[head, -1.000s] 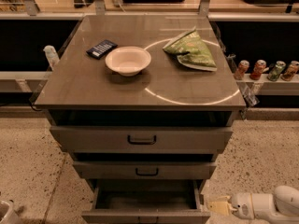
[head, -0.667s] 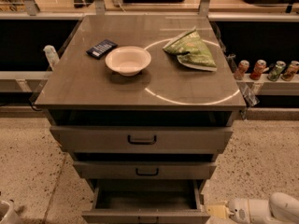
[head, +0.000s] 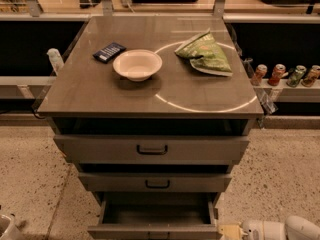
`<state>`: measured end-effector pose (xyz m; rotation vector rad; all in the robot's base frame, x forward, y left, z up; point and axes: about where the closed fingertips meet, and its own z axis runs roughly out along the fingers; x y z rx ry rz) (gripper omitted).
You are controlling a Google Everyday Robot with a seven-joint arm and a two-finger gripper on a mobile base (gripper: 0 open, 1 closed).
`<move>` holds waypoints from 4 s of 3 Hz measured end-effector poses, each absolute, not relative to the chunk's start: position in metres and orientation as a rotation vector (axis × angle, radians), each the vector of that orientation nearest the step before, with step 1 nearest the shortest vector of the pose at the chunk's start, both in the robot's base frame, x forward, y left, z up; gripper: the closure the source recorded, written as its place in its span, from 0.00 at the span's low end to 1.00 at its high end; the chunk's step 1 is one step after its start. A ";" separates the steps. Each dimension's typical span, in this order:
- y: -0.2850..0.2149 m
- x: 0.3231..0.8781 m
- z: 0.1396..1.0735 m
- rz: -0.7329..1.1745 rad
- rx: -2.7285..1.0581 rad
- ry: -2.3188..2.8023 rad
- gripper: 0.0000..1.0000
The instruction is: Close bottom drawer
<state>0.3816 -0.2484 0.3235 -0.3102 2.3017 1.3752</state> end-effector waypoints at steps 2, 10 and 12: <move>-0.247 0.373 0.231 1.476 -0.059 2.330 1.00; -0.212 0.415 0.178 0.908 -0.504 2.295 1.00; -0.221 0.428 0.147 0.674 -0.482 2.356 1.00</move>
Offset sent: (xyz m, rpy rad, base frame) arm -0.0143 -0.0013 -0.1371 0.1204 0.2161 -0.1684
